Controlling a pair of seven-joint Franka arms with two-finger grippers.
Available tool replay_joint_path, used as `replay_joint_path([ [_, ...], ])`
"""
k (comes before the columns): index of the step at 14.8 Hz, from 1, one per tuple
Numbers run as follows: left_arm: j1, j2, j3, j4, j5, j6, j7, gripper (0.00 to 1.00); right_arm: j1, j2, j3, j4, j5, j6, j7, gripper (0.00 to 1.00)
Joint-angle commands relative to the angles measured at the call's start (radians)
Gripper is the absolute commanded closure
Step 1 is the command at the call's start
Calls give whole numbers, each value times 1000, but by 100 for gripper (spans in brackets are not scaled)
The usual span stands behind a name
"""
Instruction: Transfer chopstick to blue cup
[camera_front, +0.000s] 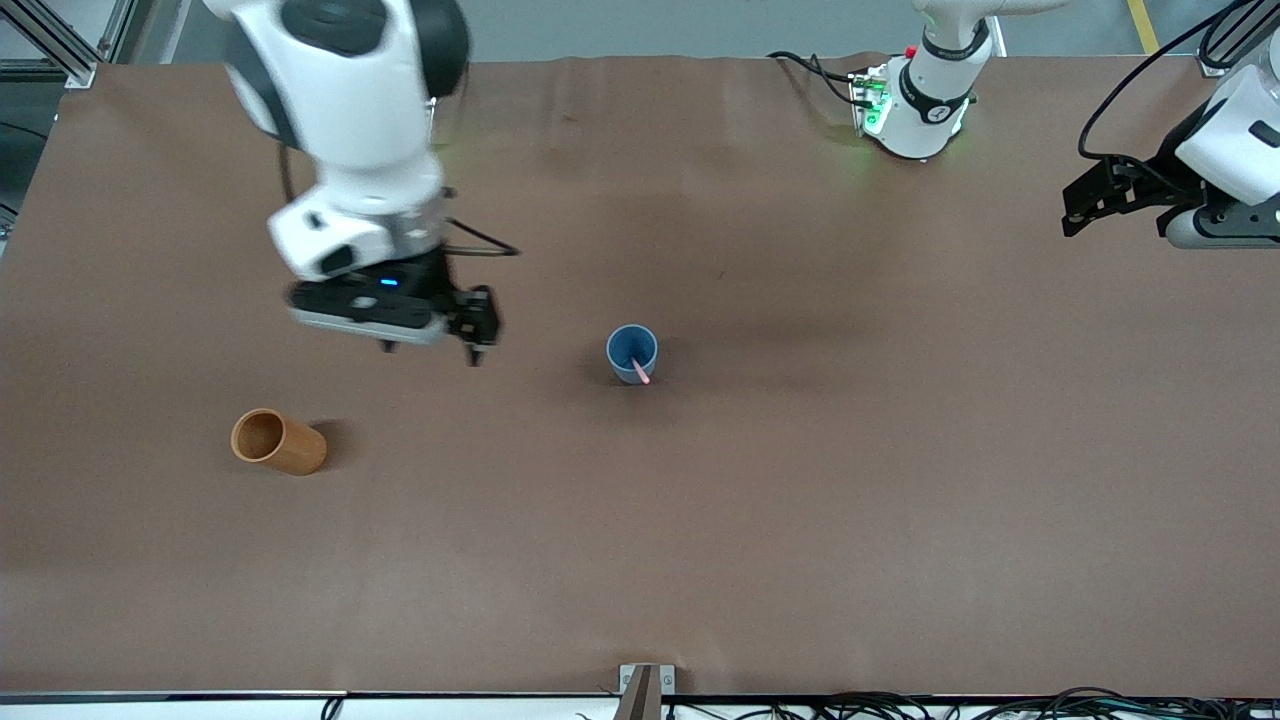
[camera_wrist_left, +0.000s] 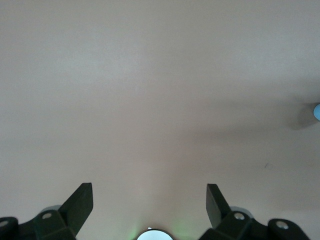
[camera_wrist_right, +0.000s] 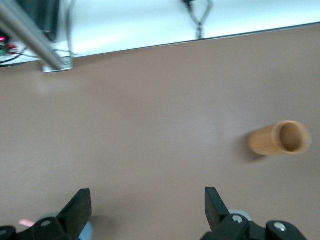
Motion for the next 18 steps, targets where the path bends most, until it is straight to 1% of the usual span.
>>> replay_joint_path([
  [1,12,-24,-1,-14,-15,-2,19,0,-2,-128,-181,-46,192,-74,-181,0],
  [2,12,-24,0,-14,-15,-2,19,0,-2,-158,-238,-52,236,-108,-249,0],
  [5,12,-24,2,-14,-15,-14,20,0,-7,-214,-405,-52,308,-200,-462,0],
  [7,12,-24,2,-14,-15,-19,19,0,-7,-242,-540,-52,375,-247,-588,0],
  [8,12,-24,2,-14,-15,-20,19,0,-7,-260,-571,-52,383,-277,-642,0],
  [11,12,-22,3,-11,-15,-21,20,0,-8,-285,-630,-37,382,-367,-717,0],
  [13,12,-21,3,-10,-14,-21,20,0,-10,-279,-637,32,383,-412,-727,0],
  [15,12,-18,3,-1,-12,-21,22,0,-14,-271,-636,95,376,-494,-727,0],
  [18,10,-7,3,26,-5,-21,14,0,-17,-267,-634,111,380,-522,-740,0],
])
